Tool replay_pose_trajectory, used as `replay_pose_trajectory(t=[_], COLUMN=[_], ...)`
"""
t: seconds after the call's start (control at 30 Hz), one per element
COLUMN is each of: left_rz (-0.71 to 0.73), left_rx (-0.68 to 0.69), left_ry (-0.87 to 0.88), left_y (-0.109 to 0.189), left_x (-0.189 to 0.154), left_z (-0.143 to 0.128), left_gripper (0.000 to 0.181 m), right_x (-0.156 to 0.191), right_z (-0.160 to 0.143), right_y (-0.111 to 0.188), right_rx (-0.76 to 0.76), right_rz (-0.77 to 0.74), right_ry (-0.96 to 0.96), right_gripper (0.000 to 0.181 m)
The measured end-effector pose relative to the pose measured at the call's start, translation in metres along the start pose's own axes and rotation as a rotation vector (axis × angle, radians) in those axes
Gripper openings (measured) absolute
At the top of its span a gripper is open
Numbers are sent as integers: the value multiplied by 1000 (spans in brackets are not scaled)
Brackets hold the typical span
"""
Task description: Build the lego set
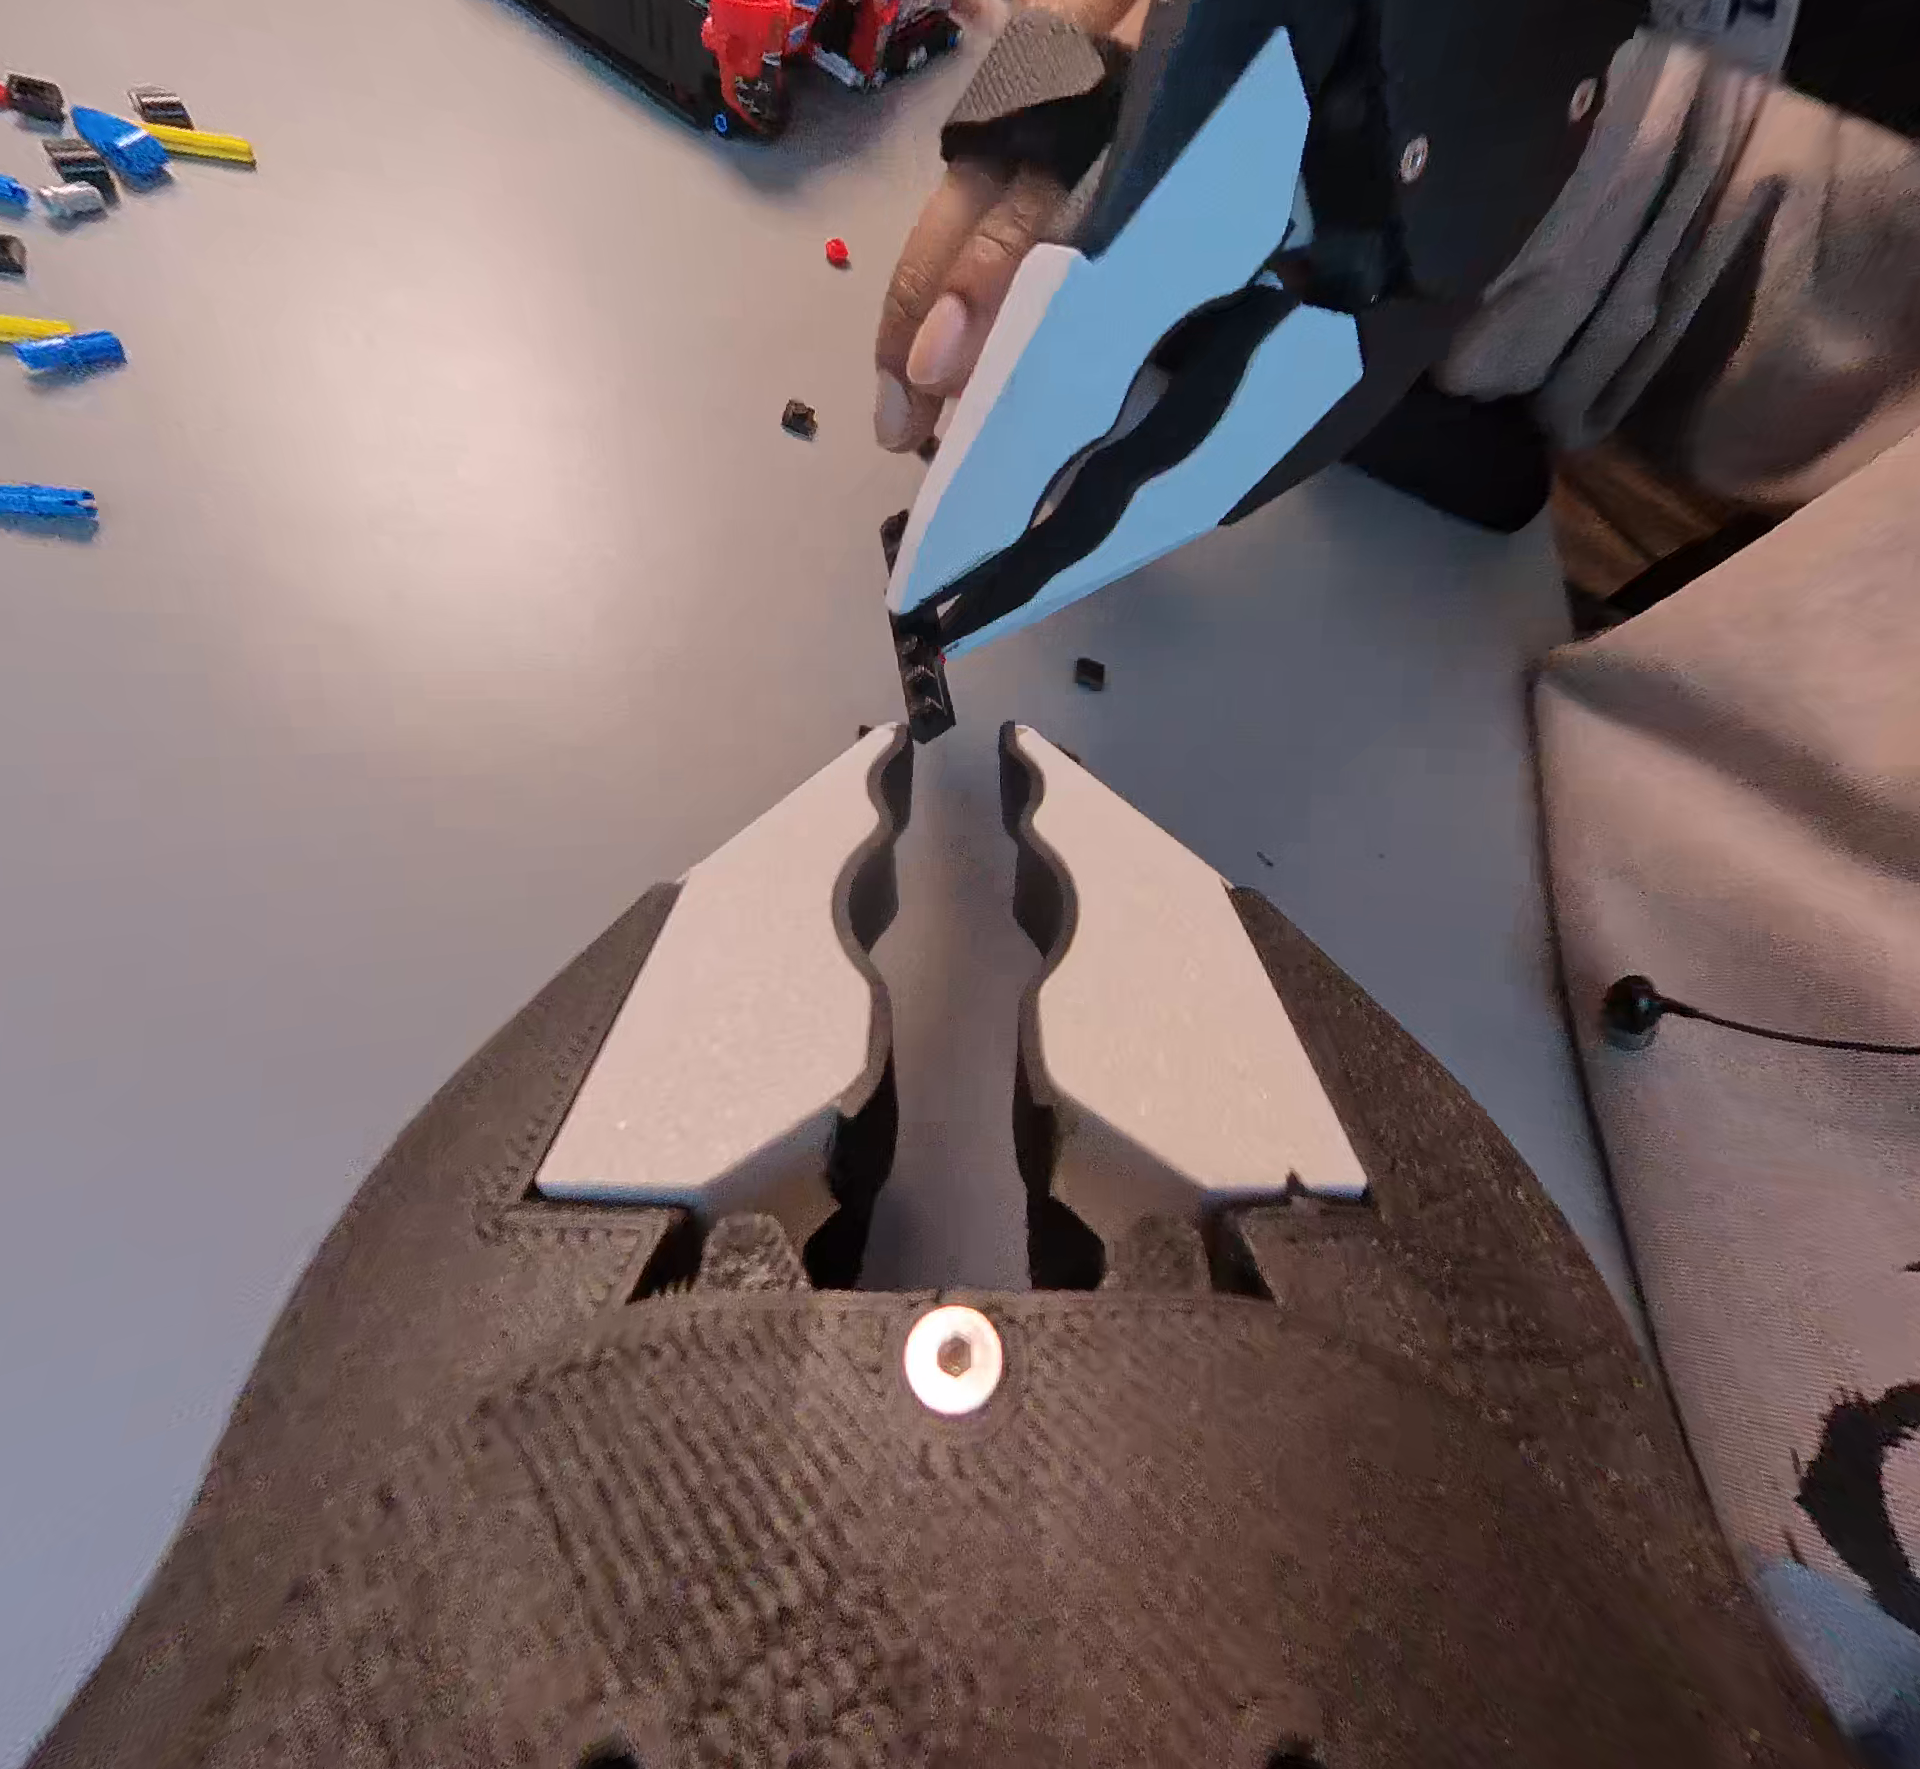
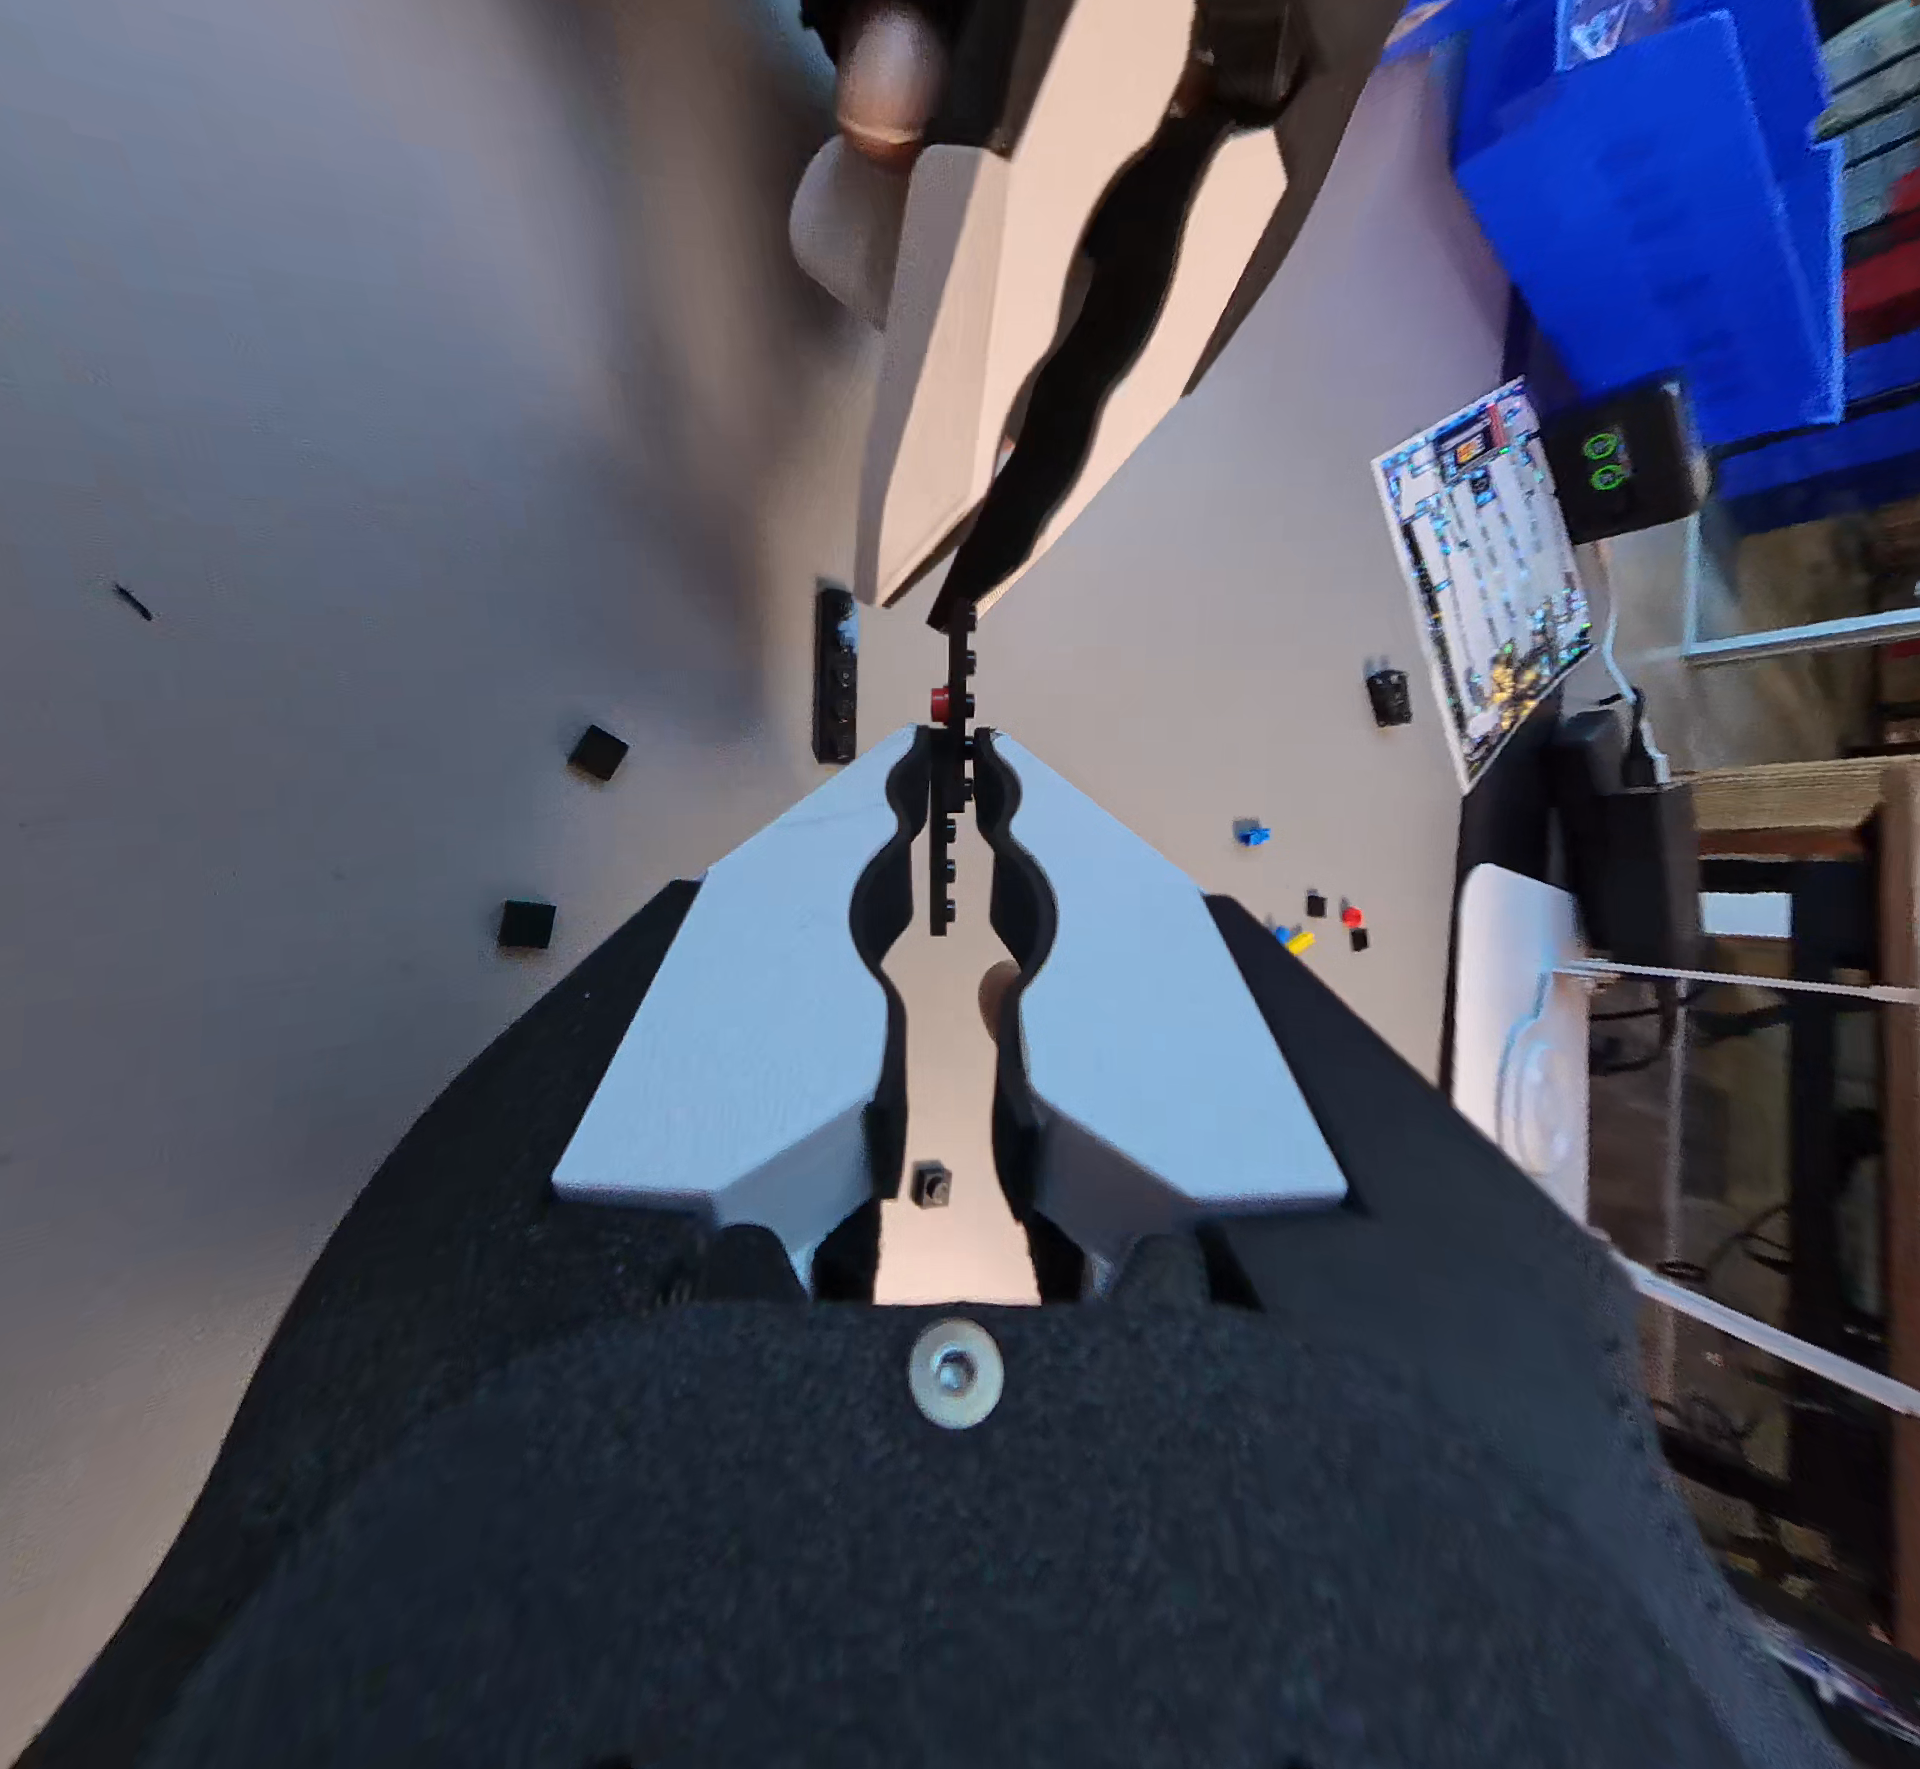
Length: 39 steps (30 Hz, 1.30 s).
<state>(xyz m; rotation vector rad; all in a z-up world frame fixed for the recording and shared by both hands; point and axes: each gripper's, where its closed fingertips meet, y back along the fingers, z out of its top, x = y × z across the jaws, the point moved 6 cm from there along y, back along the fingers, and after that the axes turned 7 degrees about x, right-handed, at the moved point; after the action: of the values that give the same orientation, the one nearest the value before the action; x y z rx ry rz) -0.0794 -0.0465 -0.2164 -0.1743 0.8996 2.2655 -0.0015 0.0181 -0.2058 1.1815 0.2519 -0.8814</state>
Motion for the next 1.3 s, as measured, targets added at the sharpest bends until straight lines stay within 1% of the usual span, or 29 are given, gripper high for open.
replay_pose_trajectory(t=[0.07,0.13,0.17,0.3,0.37,0.43,0.5,0.53,0.6,0.7,0.73,0.8,0.9,0.93,1.0,1.03,1.2,1.3], left_rz=[-46,-58,-56,-38,-12,23,68,83,107,148,153,167,197,207,217,219,222,225], left_rx=[-44,-63,-66,-77,-64,-45,-2,25,64,90,89,89,107,125,165,185,246,247], left_ry=[38,65,73,75,23,-72,-206,-267,-336,-386,-389,-385,-365,-359,-343,-332,-326,-323], left_y=[3,4,3,5,4,4,2,0,-6,-10,-11,-11,-12,-12,-10,-10,-12,-13], left_x=[-1,-1,0,2,1,-2,-7,-10,-14,-14,-14,-11,-4,-2,3,5,7,7], left_z=[4,6,6,7,6,6,3,1,-1,-2,-2,-3,-6,-8,-13,-15,-23,-23], left_gripper=[10,10,8,7,6,6,6,6,6,6,6,6,6,8,17,19,14,10], right_x=[1,0,1,0,0,-1,-3,-3,-3,-3,-2,-2,-3,-3,-4,-3,-1,1], right_z=[4,6,7,8,8,7,4,1,-6,-9,-8,-6,-9,-12,-18,-19,-19,-19], right_y=[3,5,5,5,5,7,10,11,11,5,3,-2,-8,-10,-16,-18,-23,-25], right_rx=[6,27,34,63,61,21,-25,-45,-52,-53,-55,-49,-15,11,79,93,122,141], right_rz=[-43,-94,-106,-156,-150,-94,38,128,277,394,412,409,411,421,413,420,442,447], right_ry=[36,87,105,162,159,102,-19,-74,-149,-188,-190,-184,-201,-206,-188,-184,-179,-170], right_gripper=[5,5,5,5,5,5,9,14,18,17,15,7,7,6,6,6,7,7])
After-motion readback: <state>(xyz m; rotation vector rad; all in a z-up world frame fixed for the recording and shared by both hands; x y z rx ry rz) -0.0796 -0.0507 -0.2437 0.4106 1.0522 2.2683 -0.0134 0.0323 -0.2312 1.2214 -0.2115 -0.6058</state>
